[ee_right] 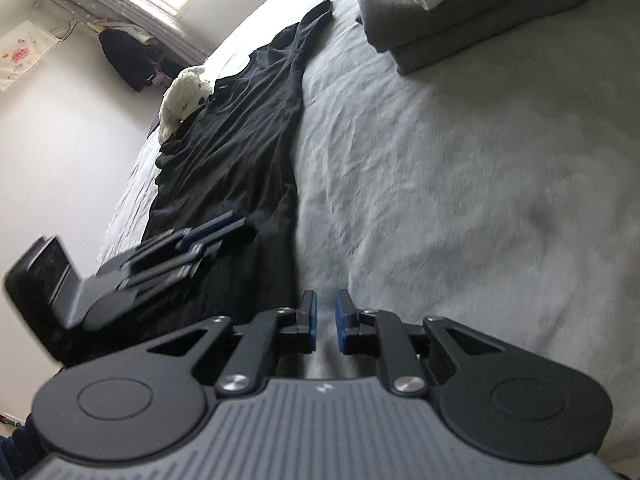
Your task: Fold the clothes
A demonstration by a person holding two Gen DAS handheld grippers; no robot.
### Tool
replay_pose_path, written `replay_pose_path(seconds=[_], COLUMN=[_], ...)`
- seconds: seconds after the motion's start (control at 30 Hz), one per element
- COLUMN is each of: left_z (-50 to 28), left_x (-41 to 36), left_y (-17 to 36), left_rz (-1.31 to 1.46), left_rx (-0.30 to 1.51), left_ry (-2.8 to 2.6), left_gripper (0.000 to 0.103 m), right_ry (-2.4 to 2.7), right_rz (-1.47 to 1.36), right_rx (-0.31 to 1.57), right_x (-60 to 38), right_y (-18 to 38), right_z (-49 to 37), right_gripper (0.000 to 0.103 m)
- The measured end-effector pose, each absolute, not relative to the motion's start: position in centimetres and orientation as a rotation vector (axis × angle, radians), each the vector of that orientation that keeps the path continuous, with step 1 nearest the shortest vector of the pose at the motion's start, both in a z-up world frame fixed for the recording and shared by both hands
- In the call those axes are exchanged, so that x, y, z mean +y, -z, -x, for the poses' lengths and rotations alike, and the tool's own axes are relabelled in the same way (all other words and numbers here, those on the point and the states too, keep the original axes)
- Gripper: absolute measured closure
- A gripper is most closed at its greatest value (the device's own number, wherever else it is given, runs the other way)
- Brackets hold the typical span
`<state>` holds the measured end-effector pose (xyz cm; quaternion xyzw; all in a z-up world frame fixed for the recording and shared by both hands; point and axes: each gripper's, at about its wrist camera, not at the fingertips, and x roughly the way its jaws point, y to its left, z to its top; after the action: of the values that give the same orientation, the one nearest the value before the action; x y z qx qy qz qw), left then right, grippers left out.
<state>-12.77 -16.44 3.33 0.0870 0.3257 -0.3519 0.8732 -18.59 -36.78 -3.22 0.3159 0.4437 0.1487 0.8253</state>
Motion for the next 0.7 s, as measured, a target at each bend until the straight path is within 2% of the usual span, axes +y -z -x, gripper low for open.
replay_pose_path(seconds=[0.37,0.7], left_z=[14.7,13.9], left_x=[-15.8,-14.6], left_y=[-4.0,-4.5], left_rz=[-0.178,0.006], left_rx=[0.670,0.709], left_ry=[0.733,0.759], left_gripper=[0.078,0.078], right_ry=[-0.365,-0.414], right_rz=[-0.473,-0.362], right_rx=[0.895,0.848], right_x=[-33.7,-31.4], right_y=[2.3,1.6], right_z=[19.0,19.4], right_gripper=[0.086,0.085])
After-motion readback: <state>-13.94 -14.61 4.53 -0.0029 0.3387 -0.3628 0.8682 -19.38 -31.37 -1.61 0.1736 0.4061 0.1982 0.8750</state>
